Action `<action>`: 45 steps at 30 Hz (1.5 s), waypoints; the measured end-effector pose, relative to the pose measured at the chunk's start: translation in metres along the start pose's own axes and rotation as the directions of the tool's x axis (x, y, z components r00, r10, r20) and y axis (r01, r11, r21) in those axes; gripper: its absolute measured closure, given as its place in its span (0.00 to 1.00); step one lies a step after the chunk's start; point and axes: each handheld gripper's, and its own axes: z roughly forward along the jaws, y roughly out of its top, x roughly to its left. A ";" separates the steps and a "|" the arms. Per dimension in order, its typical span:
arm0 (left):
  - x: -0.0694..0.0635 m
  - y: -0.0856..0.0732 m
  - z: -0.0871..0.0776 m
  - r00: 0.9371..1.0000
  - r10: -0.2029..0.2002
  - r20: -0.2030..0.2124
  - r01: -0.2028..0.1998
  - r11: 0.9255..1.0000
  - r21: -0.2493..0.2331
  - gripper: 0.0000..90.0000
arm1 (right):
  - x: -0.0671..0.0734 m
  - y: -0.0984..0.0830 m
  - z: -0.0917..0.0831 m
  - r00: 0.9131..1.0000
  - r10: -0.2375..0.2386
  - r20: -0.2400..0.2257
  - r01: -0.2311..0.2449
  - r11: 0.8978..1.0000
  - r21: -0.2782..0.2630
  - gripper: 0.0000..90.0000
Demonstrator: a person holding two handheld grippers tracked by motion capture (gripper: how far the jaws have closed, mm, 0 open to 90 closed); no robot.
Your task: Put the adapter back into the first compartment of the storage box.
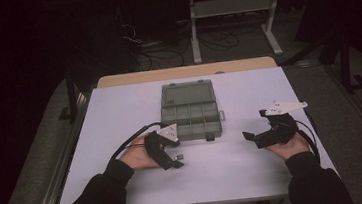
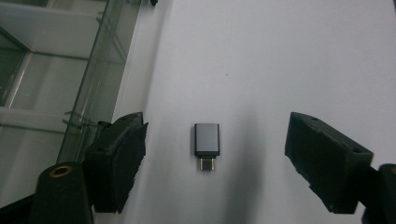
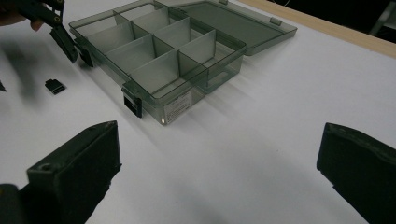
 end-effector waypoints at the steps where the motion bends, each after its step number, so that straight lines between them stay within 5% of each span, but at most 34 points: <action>1: 0.001 -0.001 0.001 1.000 0.000 0.002 0.000 1.000 0.004 0.26 | 0.000 0.000 0.000 1.000 0.000 0.000 0.000 1.000 0.000 0.00; 33: 0.000 0.001 0.006 0.998 0.036 -0.042 -0.035 0.999 0.030 0.84 | 0.000 0.000 0.000 1.000 -0.006 -0.005 0.006 1.000 0.005 0.00; 45: -0.003 0.006 -0.013 0.998 0.053 -0.038 -0.054 0.998 -0.023 0.84 | -0.001 0.000 0.001 1.000 -0.002 -0.001 0.002 1.000 0.008 0.00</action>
